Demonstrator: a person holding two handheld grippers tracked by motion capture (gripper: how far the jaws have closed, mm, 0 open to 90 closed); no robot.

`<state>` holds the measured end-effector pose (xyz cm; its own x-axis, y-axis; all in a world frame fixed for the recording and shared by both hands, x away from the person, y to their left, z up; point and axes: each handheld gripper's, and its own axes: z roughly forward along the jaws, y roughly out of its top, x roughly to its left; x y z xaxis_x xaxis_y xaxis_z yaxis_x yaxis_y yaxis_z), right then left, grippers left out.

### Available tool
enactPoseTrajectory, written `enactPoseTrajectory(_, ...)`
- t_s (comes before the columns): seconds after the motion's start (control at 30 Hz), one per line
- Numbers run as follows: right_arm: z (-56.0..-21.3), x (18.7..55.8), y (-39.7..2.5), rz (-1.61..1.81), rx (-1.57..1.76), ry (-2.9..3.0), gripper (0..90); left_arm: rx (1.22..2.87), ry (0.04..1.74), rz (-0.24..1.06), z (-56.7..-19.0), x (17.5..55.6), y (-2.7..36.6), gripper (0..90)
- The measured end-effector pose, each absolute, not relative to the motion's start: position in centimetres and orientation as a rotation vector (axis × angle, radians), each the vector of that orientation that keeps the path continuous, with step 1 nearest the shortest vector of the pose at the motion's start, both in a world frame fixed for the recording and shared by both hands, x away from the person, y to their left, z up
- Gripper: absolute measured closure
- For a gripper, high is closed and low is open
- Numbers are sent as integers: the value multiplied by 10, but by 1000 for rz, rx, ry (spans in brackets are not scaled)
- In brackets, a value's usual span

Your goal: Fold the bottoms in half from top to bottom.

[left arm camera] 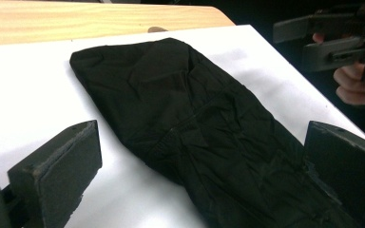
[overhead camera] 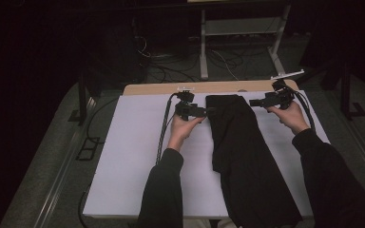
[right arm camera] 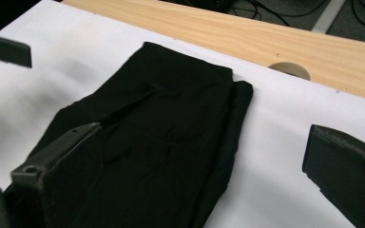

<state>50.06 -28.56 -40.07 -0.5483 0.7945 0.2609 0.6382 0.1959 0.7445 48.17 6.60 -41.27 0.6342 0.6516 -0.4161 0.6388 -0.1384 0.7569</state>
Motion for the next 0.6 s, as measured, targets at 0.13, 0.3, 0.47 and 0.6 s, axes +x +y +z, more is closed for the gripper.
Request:
enactPoseTrajectory(0.13,-409,505,-286,1266,1422,2287,1,1819,1048,-17,-423,484,62,0)
enactPoseTrajectory(0.3,-417,510,-289,1238,1463,2291,1,1808,1069,-42,-434,487,56,0)
enactPoseTrajectory(0.47,-424,513,-292,1231,1521,2288,2,1792,1082,-64,-441,489,51,0)
enactPoseTrajectory(0.6,-430,515,-291,1232,1552,2323,74,1760,1104,-110,-448,492,52,0)
